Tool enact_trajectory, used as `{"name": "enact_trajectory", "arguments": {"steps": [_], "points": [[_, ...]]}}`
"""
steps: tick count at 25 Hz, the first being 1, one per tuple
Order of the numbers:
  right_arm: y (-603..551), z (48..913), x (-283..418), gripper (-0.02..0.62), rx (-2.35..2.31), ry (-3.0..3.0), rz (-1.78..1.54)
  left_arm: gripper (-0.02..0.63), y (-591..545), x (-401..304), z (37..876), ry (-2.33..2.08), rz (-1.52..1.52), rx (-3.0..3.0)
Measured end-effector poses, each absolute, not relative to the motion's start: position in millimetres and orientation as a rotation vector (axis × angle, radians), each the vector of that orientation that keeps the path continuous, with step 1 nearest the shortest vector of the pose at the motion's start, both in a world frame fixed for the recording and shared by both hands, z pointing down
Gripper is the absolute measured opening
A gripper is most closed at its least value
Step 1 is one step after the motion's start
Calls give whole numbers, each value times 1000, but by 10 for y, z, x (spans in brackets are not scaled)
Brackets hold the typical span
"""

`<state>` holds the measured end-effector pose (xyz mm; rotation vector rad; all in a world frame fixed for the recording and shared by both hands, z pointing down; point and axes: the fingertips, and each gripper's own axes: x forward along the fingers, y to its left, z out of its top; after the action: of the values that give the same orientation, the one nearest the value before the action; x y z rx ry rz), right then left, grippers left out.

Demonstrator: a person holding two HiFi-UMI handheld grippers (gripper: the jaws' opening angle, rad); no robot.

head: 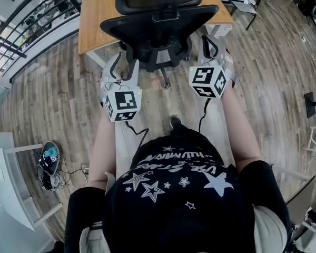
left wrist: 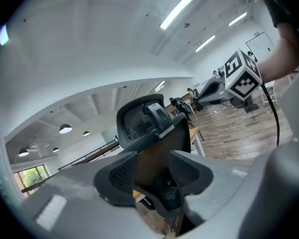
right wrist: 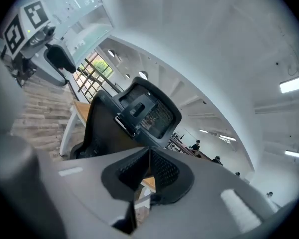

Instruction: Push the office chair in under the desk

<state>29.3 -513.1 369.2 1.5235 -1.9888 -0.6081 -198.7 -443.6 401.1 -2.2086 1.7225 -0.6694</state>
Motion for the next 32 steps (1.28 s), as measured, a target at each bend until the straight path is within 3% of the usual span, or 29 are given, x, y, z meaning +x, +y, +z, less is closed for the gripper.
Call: {"name": "enact_trajectory", "arguments": {"steps": [9,22,32], "points": [[-4708,3817,112,3,1555,-2121,-432,2,-4114,-2071,3976,1787,-555,-2188],[-4131,4064,90,2,1533,-2209,-192,2,-3710,-1991,4095,1733,-571,-2327],[-3864,4216,121,2,1497,-2148,-191,2,-3510,-2009,4168,1758,-543,-2363]]}}
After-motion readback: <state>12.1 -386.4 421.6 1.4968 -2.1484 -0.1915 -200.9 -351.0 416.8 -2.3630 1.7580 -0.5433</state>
